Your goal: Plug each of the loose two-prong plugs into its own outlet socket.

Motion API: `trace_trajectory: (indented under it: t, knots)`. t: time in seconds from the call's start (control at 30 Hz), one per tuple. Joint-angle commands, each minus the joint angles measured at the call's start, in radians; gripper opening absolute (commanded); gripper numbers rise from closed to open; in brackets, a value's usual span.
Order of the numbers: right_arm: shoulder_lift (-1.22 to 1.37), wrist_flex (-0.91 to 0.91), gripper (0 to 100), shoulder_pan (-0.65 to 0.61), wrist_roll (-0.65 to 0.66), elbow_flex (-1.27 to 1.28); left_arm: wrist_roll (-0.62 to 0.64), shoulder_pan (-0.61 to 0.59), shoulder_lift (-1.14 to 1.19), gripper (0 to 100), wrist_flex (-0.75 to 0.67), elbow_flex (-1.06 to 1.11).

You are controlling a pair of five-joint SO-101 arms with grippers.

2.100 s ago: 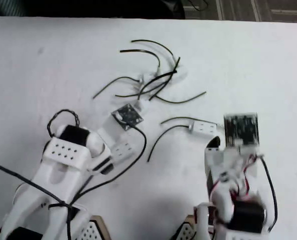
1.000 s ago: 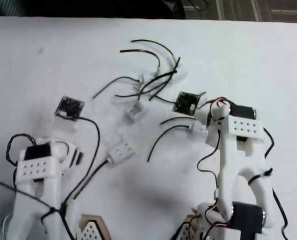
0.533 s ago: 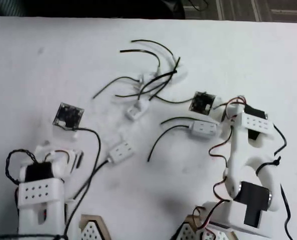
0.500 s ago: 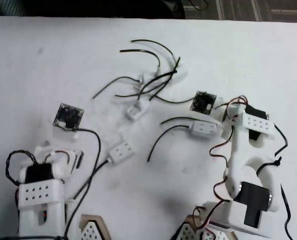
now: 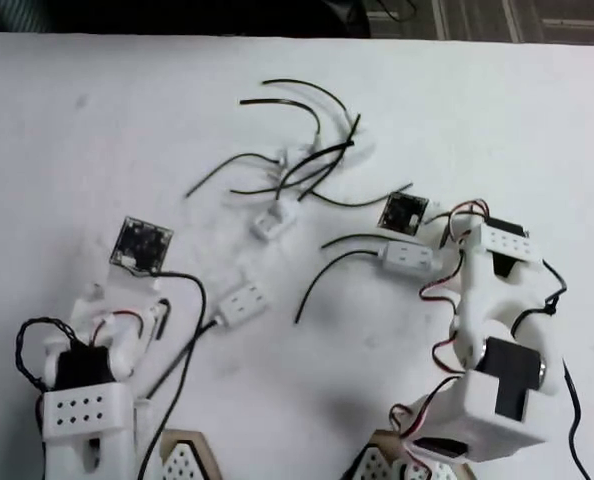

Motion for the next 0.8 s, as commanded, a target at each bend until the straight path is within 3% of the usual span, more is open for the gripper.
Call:
trace_trajectory:
  t: [0.0, 0.2, 0.3, 0.53, 0.77]
  knots:
    - [-0.004, -0.028, 11.8, 0.007, 0.011, -0.038, 0.011, 0.012, -0.015, 21, -0.008, -0.006]
    - [-0.012, -0.077, 1.3, 0.024, 0.011, -0.038, 0.011, 0.012, -0.015, 21, 0.002, -0.008]
    - [-0.053, -0.064, 1.7, 0.036, 0.003, -0.048, 0.011, 0.012, -0.015, 21, 0.002, -0.008]
    - [-0.341, 0.163, 1.8, 0.033, -0.175, -0.081, 0.011, 0.012, -0.015, 21, 0.002, -0.008]
    - [-0.685, 0.444, 1.8, -0.071, -0.367, -0.077, 0.011, 0.012, -0.016, 21, -0.008, -0.008]
